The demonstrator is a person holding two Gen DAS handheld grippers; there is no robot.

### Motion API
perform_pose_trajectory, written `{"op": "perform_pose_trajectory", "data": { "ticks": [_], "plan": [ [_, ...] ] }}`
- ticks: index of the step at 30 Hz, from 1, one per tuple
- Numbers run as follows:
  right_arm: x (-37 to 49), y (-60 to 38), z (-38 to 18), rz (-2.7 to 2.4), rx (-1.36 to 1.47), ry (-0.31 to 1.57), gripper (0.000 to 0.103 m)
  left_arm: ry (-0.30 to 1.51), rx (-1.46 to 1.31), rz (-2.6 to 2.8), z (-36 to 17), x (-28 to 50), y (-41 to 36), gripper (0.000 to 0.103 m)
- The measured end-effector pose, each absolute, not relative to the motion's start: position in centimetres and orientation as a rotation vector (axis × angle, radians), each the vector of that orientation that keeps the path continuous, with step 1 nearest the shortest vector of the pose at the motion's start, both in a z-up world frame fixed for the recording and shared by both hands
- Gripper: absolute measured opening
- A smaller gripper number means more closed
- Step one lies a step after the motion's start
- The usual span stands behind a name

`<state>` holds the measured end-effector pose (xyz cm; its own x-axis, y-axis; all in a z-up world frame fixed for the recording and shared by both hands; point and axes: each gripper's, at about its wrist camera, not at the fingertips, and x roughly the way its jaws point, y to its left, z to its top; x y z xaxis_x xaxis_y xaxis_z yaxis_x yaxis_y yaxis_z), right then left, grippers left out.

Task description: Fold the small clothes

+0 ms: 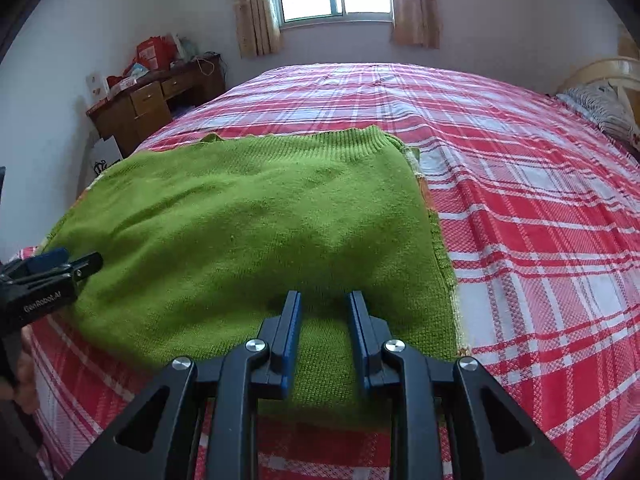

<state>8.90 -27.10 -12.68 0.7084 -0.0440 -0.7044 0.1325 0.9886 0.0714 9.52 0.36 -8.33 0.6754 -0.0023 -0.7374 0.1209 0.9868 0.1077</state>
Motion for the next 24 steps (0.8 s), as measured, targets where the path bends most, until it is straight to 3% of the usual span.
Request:
{"op": "perform_pose_trajectory", "data": {
  "ticks": [10,14,24],
  "plan": [
    [8.6,-27.7,-12.8,-0.083,0.152,0.761,0.024,0.713,0.003,-0.24,-5.4,6.7,10.5,0.074],
    [8.6,-27.5,-12.8,-0.086,0.144,0.756,0.024,0.764,-0.087,-0.128,-6.5,8.5,14.0,0.072],
    [8.7,-27.3,-12.7,-0.096,0.123,0.769,0.024,0.771,0.097,0.014,-9.8,8.4,10.7,0.076]
  ]
}}
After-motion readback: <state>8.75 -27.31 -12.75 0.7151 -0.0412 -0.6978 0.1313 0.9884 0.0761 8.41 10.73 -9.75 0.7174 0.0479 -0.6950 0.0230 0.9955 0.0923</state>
